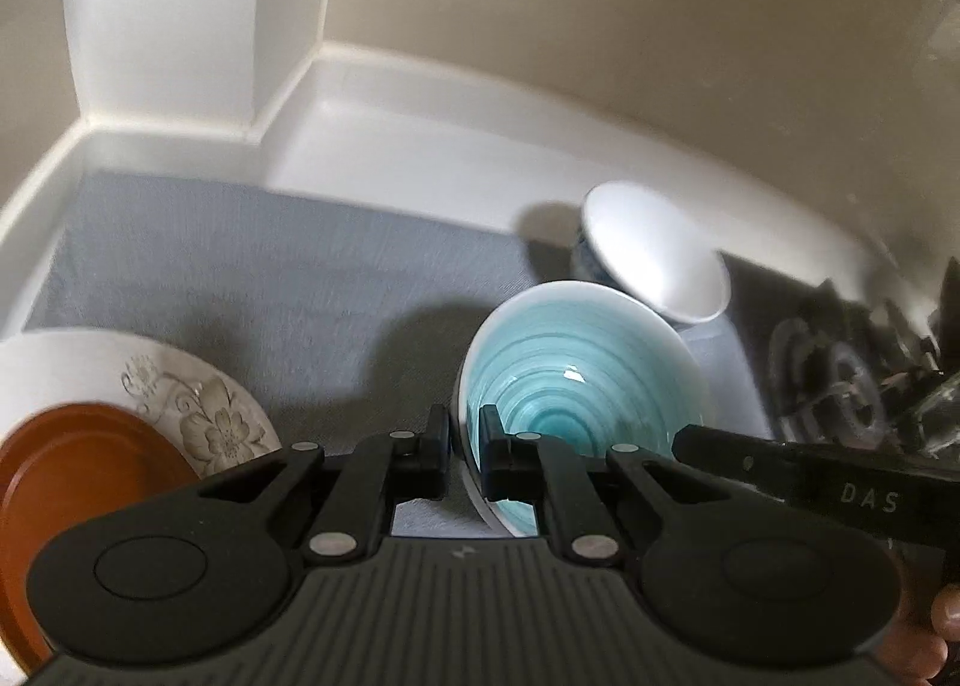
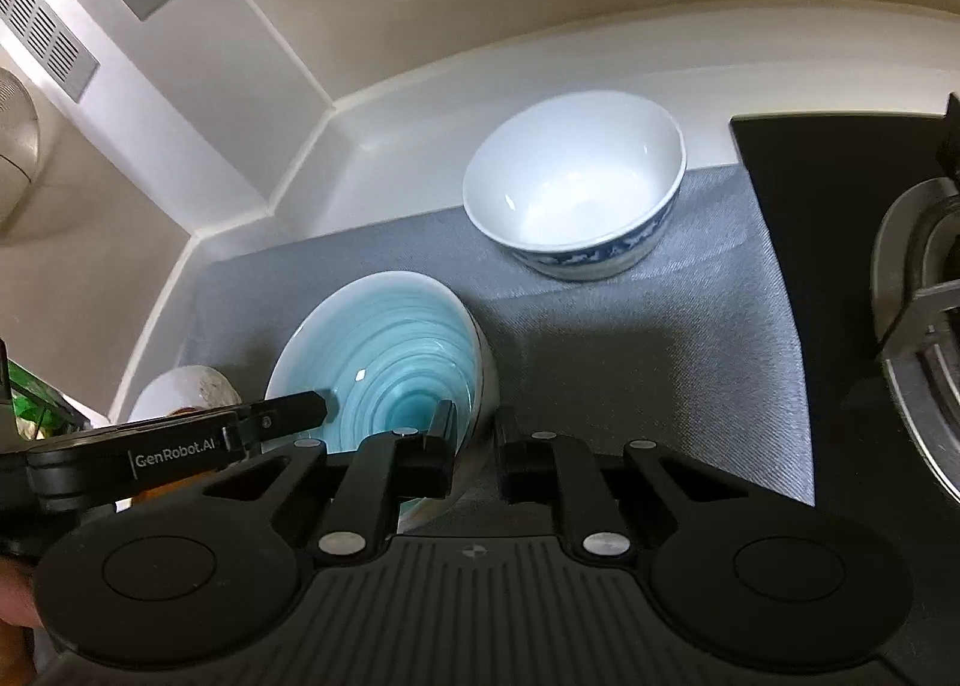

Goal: Organize plates and bowls
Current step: 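Carry the teal bowl over the cream bowl stack with the left gripper, then lower the teal bowl into the cream bowls and open the left gripper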

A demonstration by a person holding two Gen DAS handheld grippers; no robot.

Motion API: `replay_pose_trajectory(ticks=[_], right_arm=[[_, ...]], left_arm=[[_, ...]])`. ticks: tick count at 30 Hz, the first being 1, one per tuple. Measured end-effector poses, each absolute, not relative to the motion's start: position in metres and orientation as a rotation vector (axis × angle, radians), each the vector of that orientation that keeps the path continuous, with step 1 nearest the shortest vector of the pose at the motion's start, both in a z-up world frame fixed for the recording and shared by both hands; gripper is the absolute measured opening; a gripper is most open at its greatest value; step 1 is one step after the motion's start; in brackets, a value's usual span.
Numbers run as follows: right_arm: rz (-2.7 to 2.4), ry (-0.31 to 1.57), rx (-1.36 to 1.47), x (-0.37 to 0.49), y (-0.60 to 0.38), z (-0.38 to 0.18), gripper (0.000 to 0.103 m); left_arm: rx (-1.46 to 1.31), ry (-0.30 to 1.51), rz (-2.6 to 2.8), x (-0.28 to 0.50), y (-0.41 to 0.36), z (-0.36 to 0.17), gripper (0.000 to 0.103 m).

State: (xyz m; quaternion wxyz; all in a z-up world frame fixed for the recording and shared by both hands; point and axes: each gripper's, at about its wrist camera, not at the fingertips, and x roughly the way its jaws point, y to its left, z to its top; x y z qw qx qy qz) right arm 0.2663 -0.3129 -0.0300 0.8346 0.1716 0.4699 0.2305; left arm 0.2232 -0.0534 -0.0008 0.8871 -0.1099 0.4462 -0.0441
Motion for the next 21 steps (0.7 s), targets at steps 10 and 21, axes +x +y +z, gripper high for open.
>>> replay_pose_trajectory(ticks=[10,21], right_arm=[[0.454,0.897,0.381,0.204,-0.346,0.032,0.014],[0.361,0.994,0.383,0.155,-0.354,0.005,0.014]], left_arm=[[-0.17,0.868,-0.197,0.165,-0.078,0.056,0.01],[-0.121,1.016,-0.266,0.133,-0.095,0.01,0.012]])
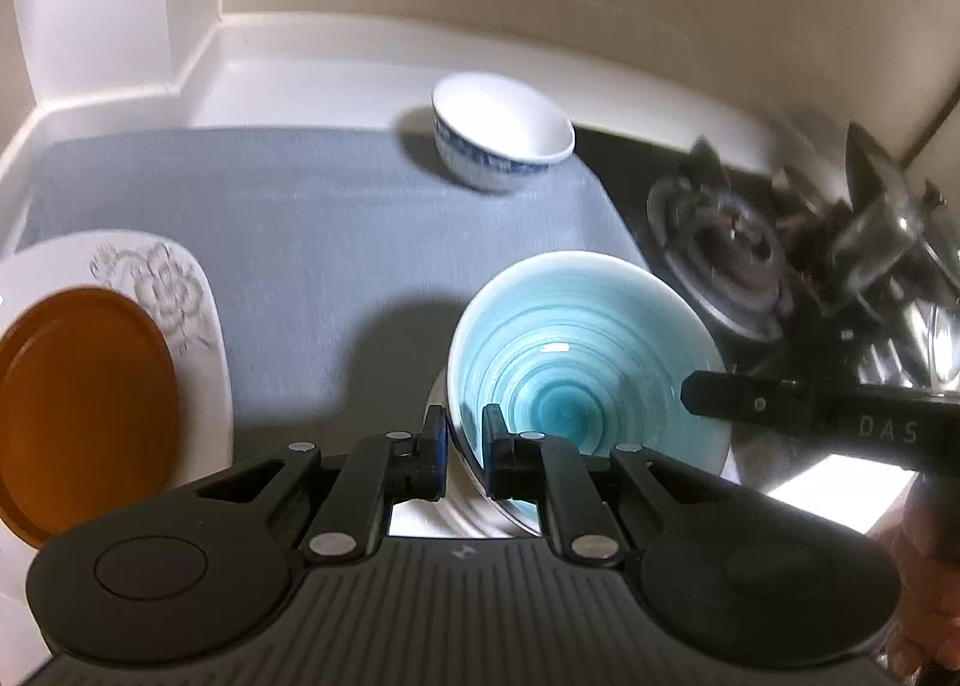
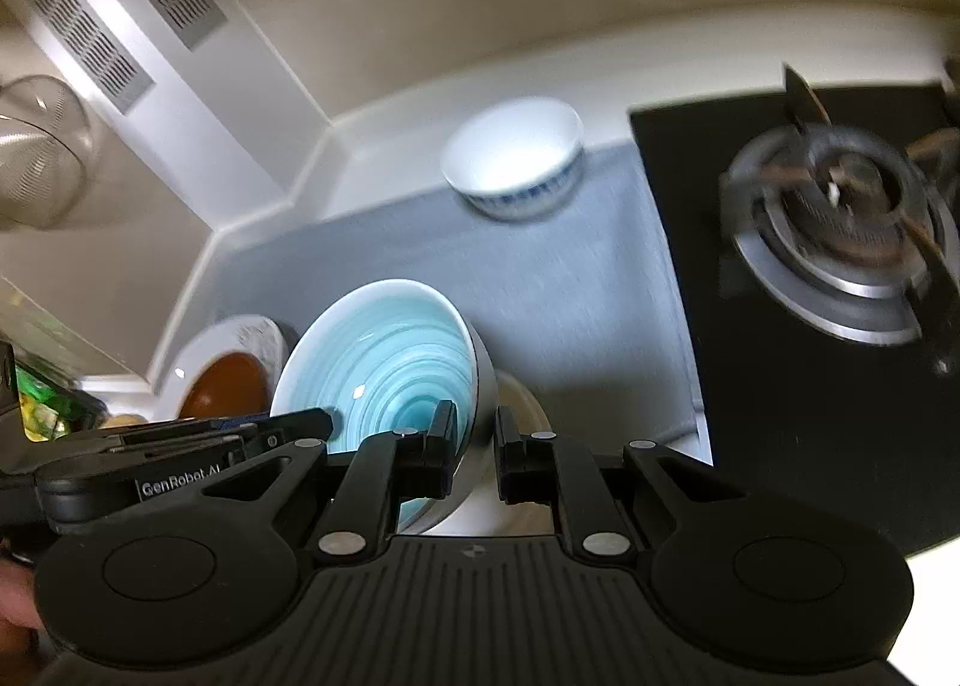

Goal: Organize plates and bowls
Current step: 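Lower the teal bowl into the cream bowls and open the left gripper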

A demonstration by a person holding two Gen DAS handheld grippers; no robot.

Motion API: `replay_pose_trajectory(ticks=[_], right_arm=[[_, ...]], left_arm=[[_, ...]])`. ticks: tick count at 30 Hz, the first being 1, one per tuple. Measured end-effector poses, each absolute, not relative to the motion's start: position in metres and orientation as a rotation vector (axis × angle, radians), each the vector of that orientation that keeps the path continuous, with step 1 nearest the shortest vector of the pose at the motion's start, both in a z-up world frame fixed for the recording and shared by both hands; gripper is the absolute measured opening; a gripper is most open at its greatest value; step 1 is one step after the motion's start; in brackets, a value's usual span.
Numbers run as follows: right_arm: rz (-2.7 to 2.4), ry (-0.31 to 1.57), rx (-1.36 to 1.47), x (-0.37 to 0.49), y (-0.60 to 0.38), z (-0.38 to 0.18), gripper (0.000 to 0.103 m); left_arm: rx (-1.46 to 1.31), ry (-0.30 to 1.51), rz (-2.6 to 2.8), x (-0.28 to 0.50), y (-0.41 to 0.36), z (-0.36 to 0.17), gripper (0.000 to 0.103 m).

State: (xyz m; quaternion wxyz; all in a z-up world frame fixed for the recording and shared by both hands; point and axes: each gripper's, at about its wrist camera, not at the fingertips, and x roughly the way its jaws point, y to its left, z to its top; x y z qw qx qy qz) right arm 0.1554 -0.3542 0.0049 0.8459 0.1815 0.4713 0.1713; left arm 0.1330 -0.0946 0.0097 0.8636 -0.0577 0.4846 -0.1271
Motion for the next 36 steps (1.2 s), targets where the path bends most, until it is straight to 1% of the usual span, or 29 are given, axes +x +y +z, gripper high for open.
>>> replay_pose_trajectory(ticks=[9,19,30,33,36], right_arm=[[0.335,1.04,0.341,0.15,-0.344,-0.013,0.013],[0.324,1.07,0.277,0.152,-0.336,-0.016,0.013],[0.306,1.034,0.304,0.155,-0.346,-0.011,0.015],[0.313,1.036,0.304,0.157,-0.346,-0.012,0.006],[0.297,1.076,0.374,0.161,-0.352,-0.017,0.006]], left_arm=[[-0.106,1.041,-0.268,0.137,-0.094,-0.002,0.012],[-0.095,1.047,-0.274,0.14,-0.096,-0.003,0.012],[-0.093,1.017,-0.281,0.141,-0.096,0.003,0.011],[-0.073,1.016,-0.286,0.139,-0.098,0.007,0.011],[-0.068,1.013,-0.291,0.139,-0.098,0.008,0.011]])
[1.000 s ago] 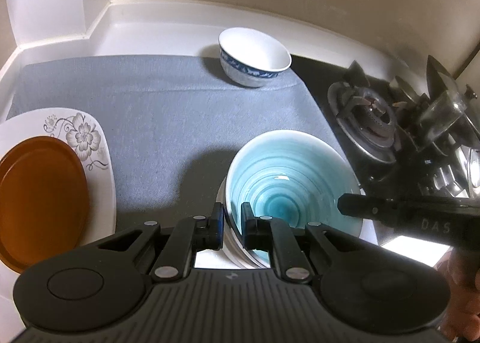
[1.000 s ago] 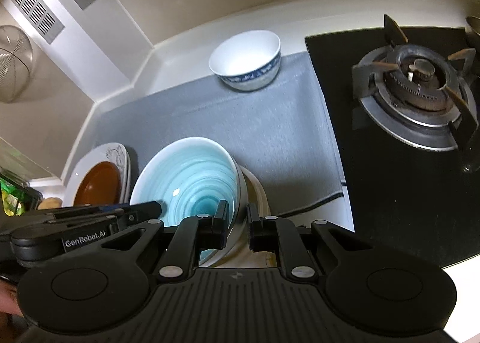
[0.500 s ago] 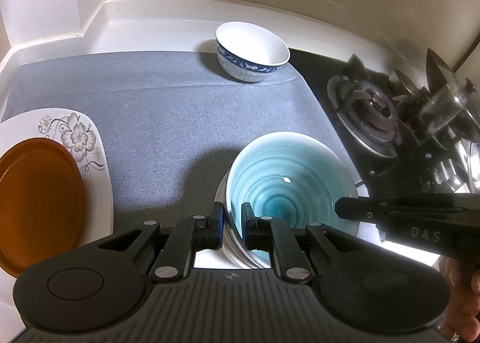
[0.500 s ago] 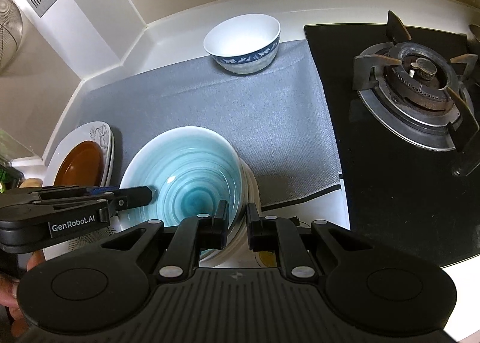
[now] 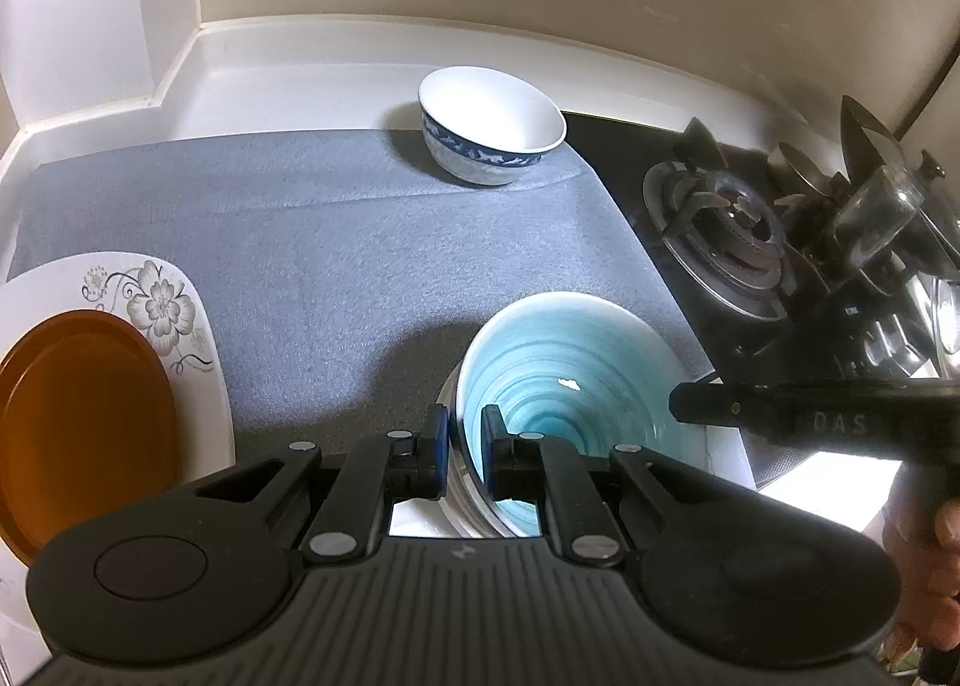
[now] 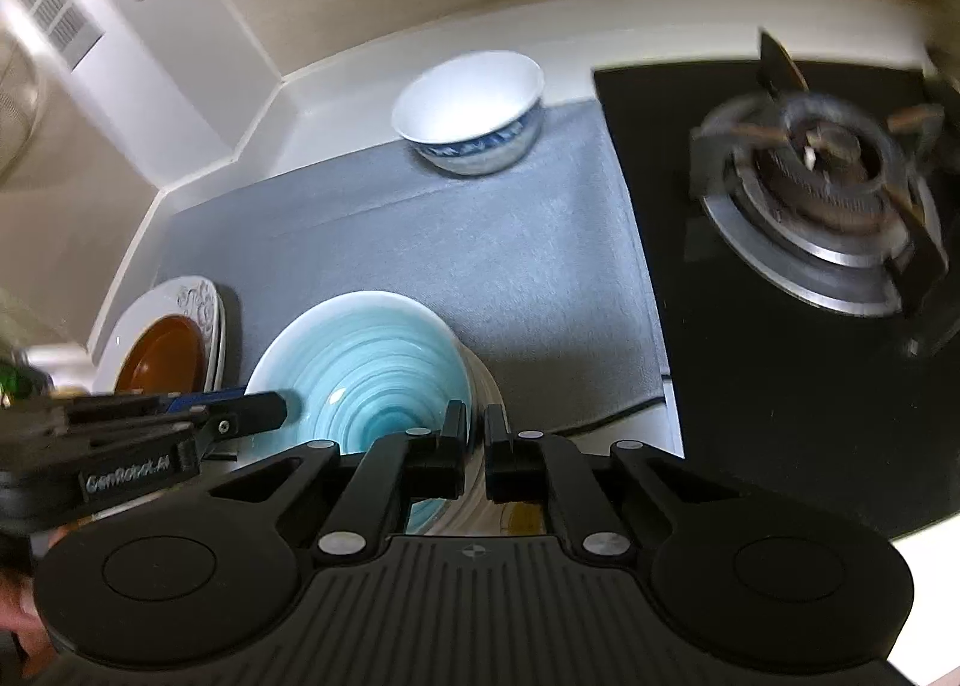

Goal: Organize plates and bowls
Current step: 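Lower the teal bowl into the cream bowls and open the left gripper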

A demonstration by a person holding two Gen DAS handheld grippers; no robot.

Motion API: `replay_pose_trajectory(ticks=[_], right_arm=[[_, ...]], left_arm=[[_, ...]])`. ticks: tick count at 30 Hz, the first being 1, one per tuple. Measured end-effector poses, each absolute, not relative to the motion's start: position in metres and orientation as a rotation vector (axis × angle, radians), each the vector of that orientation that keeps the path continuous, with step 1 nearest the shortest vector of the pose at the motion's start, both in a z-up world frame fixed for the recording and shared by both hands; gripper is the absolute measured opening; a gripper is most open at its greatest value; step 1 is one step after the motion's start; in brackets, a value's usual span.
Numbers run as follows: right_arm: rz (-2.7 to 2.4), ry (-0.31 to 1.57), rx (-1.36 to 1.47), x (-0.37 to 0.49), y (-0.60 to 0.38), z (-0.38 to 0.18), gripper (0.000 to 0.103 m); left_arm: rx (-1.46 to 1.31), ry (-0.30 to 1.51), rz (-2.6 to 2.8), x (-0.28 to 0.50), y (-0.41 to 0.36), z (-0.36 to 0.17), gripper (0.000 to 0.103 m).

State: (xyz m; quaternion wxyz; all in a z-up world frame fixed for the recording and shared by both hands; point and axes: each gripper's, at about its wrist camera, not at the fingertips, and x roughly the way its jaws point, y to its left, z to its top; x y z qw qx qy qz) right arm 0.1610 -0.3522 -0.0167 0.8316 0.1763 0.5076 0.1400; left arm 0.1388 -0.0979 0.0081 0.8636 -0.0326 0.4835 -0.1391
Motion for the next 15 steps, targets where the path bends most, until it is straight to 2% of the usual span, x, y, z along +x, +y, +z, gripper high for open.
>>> replay_pose_trajectory(ticks=[15], right_arm=[[0.309,1.087,0.287,0.163,-0.342,-0.011,0.009]], left_arm=[[-0.064,1.0,-0.278,0.138,-0.098,0.011,0.013]])
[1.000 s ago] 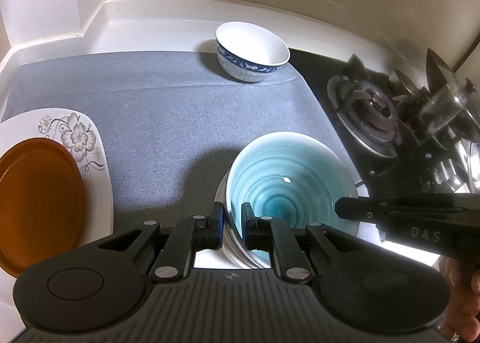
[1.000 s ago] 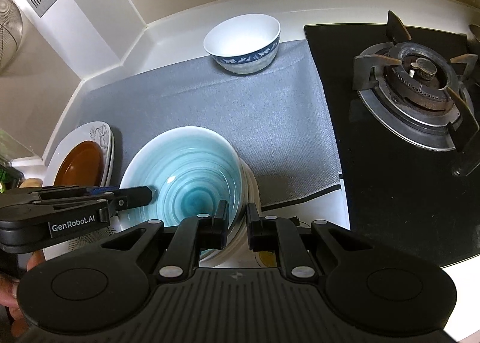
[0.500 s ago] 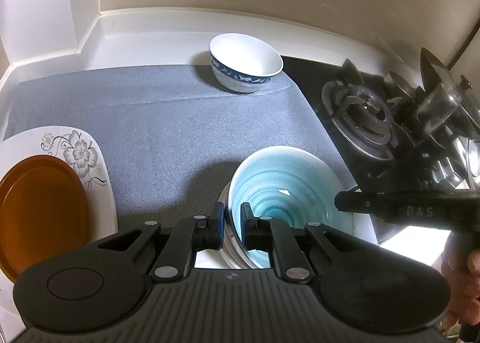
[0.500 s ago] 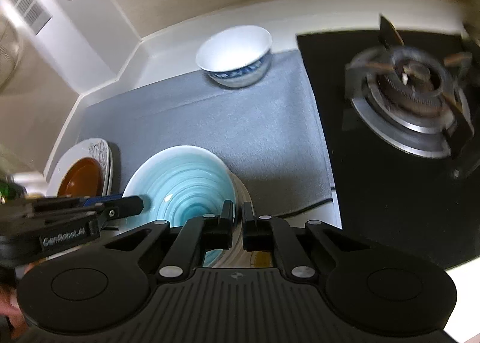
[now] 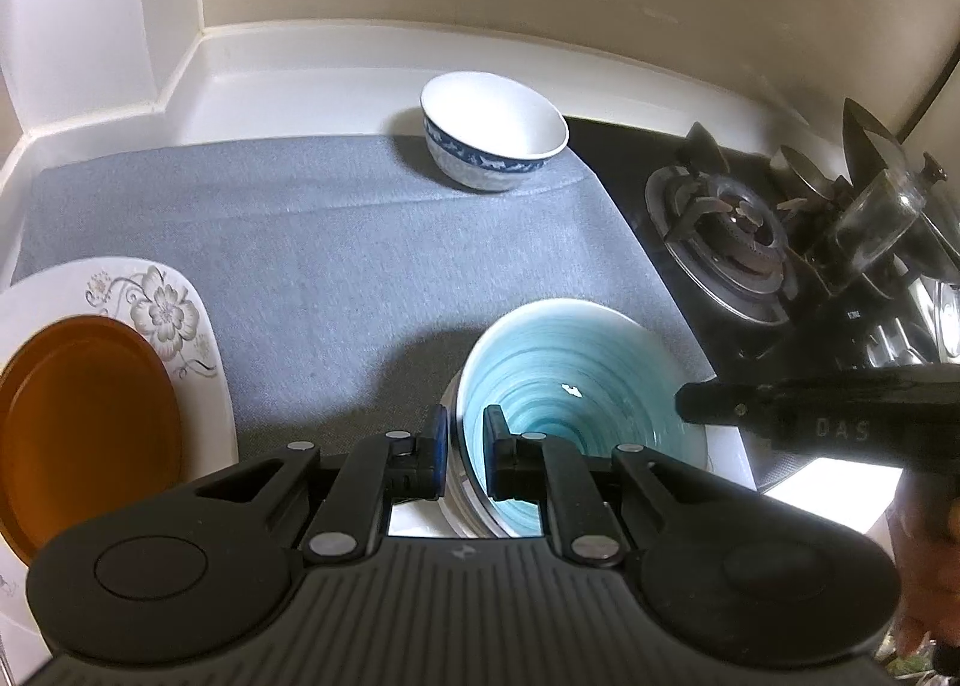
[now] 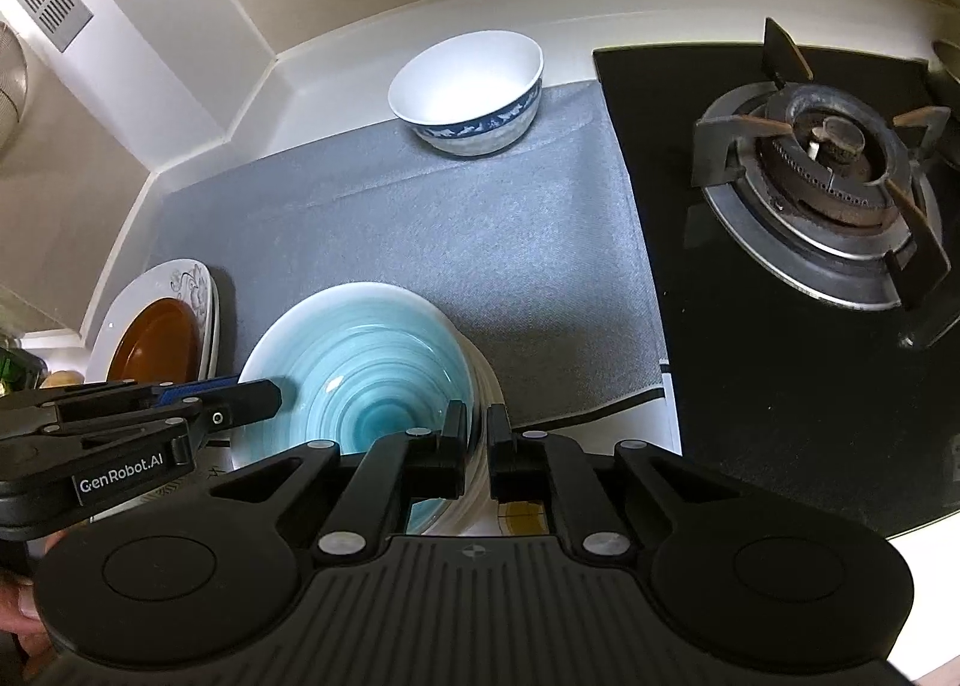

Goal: Organize plates and bowls
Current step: 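Lower the teal bowl into the cream bowls and open the left gripper, then grasp the blue-patterned white bowl rim with the right gripper and lift it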

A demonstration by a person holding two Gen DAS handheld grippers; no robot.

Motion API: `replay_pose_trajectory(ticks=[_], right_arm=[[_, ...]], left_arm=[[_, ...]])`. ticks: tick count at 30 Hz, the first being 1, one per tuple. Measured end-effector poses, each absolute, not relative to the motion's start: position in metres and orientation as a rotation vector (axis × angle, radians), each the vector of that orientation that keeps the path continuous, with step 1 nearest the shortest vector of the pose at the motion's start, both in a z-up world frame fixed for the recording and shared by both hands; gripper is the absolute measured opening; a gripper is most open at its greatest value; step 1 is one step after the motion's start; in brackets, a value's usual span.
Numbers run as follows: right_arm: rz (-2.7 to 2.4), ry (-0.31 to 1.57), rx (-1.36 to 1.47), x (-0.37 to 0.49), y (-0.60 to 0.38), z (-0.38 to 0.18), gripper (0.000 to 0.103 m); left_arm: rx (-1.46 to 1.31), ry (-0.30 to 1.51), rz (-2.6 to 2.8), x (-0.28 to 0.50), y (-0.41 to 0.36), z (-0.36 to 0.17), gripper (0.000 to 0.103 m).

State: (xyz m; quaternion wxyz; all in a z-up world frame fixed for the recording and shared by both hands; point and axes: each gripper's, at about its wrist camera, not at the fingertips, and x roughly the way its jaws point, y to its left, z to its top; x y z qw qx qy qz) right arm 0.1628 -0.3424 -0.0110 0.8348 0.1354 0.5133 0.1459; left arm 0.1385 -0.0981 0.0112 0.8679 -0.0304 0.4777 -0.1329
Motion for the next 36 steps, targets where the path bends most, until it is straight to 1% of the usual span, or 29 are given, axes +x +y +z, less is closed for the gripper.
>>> replay_pose_trajectory(ticks=[3,4,5,6,8,9,10,11,12,13,14,16,24,27,32,33,34,36], right_arm=[[0.297,1.026,0.279,0.16,-0.345,-0.004,0.01],[0.299,1.013,0.279,0.16,-0.346,-0.001,0.013],[0.301,0.998,0.281,0.161,-0.349,0.002,0.016],[0.306,0.976,0.287,0.161,-0.351,0.006,0.019],[0.321,0.933,0.305,0.164,-0.355,0.013,0.022],[0.328,0.912,0.316,0.168,-0.358,0.016,0.025],[0.329,0.894,0.328,0.172,-0.36,0.018,0.032],[0.323,0.878,0.344,0.177,-0.363,0.02,0.036],[0.311,0.86,0.365,0.185,-0.367,0.021,0.044],[0.302,0.844,0.389,0.194,-0.37,0.021,0.049],[0.295,0.833,0.415,0.206,-0.373,0.019,0.05],[0.27,0.843,0.453,0.234,-0.377,0.013,0.051],[0.183,0.948,0.539,0.328,-0.371,-0.033,0.051],[0.156,1.011,0.58,0.347,-0.369,-0.05,0.051],[0.175,1.045,0.569,0.362,-0.359,-0.057,0.05],[0.177,1.058,0.568,0.365,-0.357,-0.058,0.048],[0.182,1.071,0.564,0.366,-0.354,-0.059,0.038],[0.189,1.084,0.565,0.369,-0.35,-0.06,0.025]], left_arm=[[-0.06,0.981,-0.269,0.137,-0.097,0.016,0.015],[-0.059,0.975,-0.265,0.137,-0.096,0.018,0.02],[-0.062,0.966,-0.258,0.136,-0.095,0.021,0.029],[-0.065,0.957,-0.253,0.135,-0.094,0.023,0.034],[-0.068,0.93,-0.245,0.131,-0.091,0.029,0.04],[-0.068,0.914,-0.237,0.128,-0.09,0.031,0.042],[-0.064,0.896,-0.225,0.125,-0.088,0.033,0.047],[-0.047,0.877,-0.209,0.122,-0.088,0.034,0.05],[-0.004,0.846,-0.183,0.117,-0.09,0.036,0.051],[0.031,0.821,-0.172,0.112,-0.092,0.037,0.052],[0.052,0.802,-0.173,0.107,-0.093,0.039,0.054],[0.056,0.778,-0.184,0.099,-0.092,0.042,0.057],[0.077,0.721,-0.143,0.071,-0.078,0.047,0.057],[0.07,0.718,-0.133,0.063,-0.075,0.045,0.057],[0.041,0.721,-0.093,0.058,-0.063,0.044,0.057],[0.035,0.72,-0.087,0.058,-0.061,0.044,0.057],[0.031,0.718,-0.082,0.058,-0.06,0.044,0.057],[0.026,0.718,-0.082,0.059,-0.058,0.044,0.057]])
